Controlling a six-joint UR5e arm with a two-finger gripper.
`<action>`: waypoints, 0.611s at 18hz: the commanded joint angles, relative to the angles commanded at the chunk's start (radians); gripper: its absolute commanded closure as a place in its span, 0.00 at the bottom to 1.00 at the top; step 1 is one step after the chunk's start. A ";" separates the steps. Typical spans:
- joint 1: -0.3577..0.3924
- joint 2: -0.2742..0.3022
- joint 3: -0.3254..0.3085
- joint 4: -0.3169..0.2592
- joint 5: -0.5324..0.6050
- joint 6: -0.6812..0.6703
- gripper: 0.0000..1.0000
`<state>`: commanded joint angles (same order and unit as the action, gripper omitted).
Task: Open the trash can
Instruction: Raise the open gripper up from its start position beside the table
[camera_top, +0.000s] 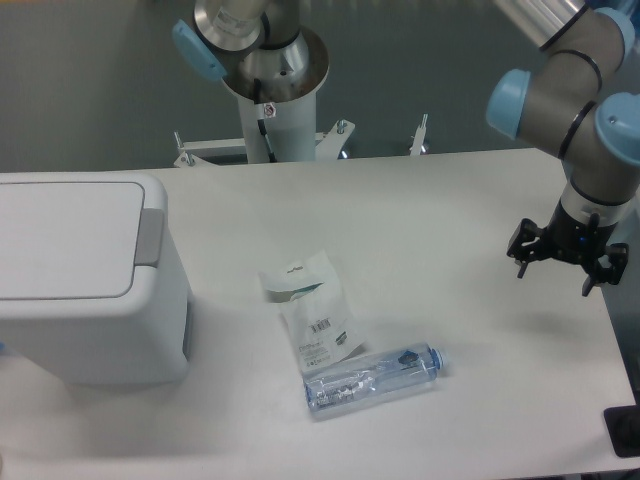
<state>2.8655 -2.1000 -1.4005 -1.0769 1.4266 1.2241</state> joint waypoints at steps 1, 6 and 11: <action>0.000 0.002 0.000 0.000 0.000 0.000 0.00; -0.011 0.028 -0.006 0.000 0.006 0.000 0.00; -0.051 0.109 -0.070 -0.006 0.009 -0.029 0.00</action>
<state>2.8149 -1.9914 -1.4707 -1.0830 1.4358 1.1951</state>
